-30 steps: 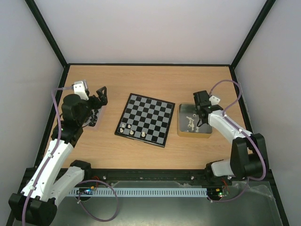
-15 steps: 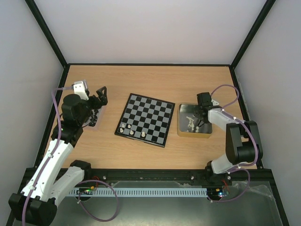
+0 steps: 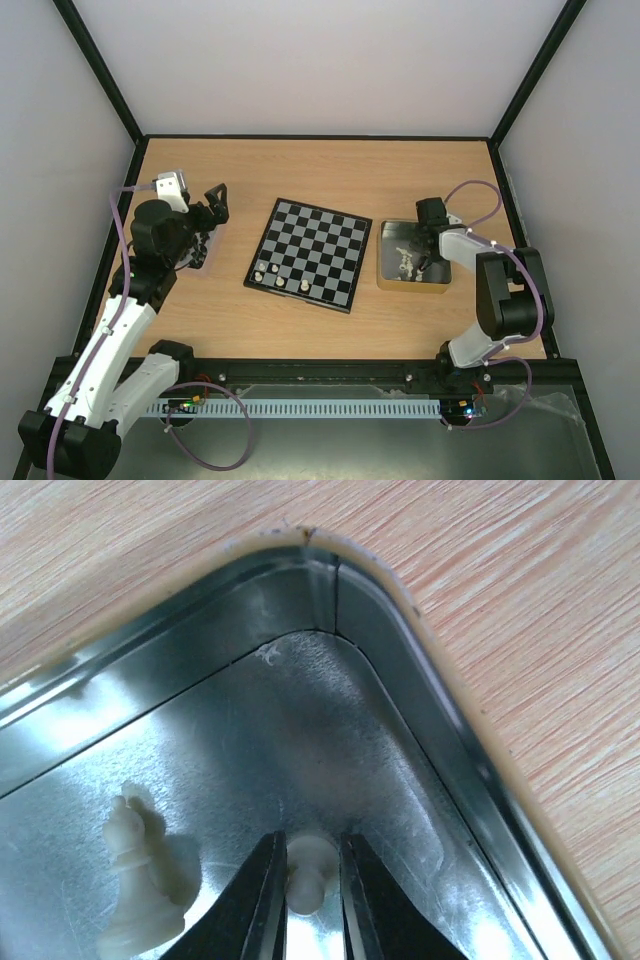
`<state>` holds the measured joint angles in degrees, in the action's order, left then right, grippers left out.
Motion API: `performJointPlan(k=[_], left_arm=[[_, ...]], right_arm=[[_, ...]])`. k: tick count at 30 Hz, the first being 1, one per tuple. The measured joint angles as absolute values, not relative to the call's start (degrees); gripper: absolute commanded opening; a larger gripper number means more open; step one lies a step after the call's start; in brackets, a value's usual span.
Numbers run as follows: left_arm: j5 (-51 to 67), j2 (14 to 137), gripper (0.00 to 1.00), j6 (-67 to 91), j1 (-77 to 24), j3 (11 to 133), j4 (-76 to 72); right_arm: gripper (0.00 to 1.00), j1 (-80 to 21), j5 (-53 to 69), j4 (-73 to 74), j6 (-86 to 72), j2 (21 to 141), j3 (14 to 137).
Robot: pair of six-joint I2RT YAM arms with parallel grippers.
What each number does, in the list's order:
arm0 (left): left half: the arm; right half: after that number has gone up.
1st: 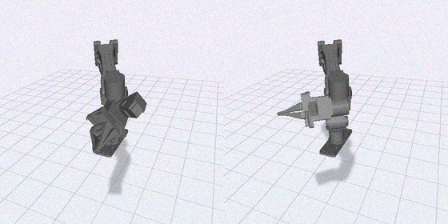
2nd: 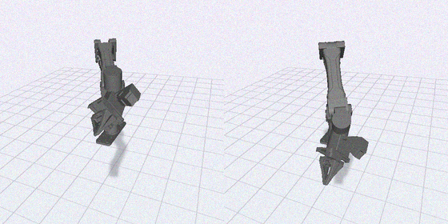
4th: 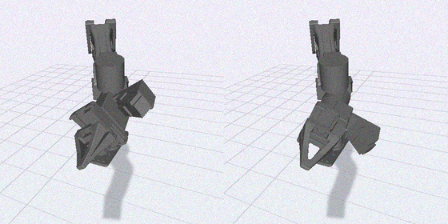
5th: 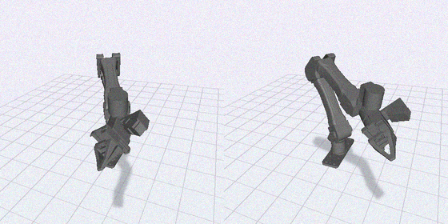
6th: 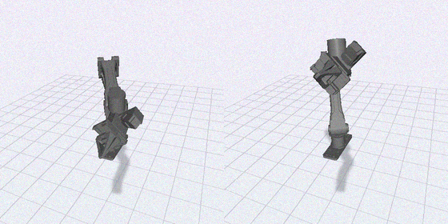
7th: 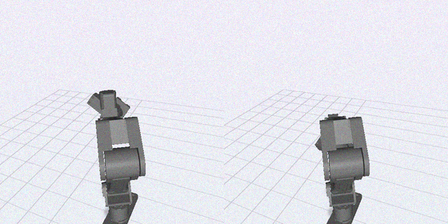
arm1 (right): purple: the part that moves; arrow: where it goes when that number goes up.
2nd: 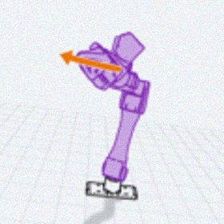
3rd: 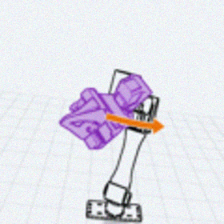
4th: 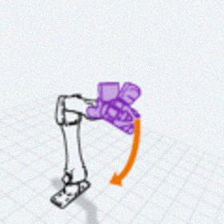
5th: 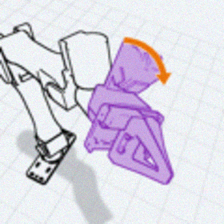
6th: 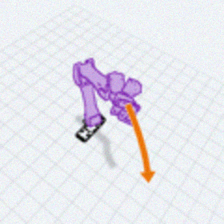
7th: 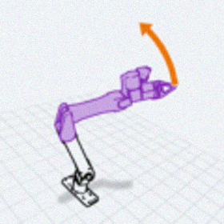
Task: Set up the chess pieces on the board
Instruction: Pick up the chess piece from the storage box.
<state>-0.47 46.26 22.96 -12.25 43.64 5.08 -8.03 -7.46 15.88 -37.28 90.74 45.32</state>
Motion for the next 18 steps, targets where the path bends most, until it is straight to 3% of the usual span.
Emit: performJointPlan(k=[9, 18], left_arm=[[-0.5, 46.3, 0.99, 23.0, -12.3, 43.6, 5.1], [-0.5, 46.3, 0.99, 23.0, -12.3, 43.6, 5.1]], right_arm=[[0.06, -8.0, -8.8, 15.2, -35.7, 90.4, 45.3], [0.06, -10.2, -8.8, 17.2, -35.2, 80.9, 45.9]])
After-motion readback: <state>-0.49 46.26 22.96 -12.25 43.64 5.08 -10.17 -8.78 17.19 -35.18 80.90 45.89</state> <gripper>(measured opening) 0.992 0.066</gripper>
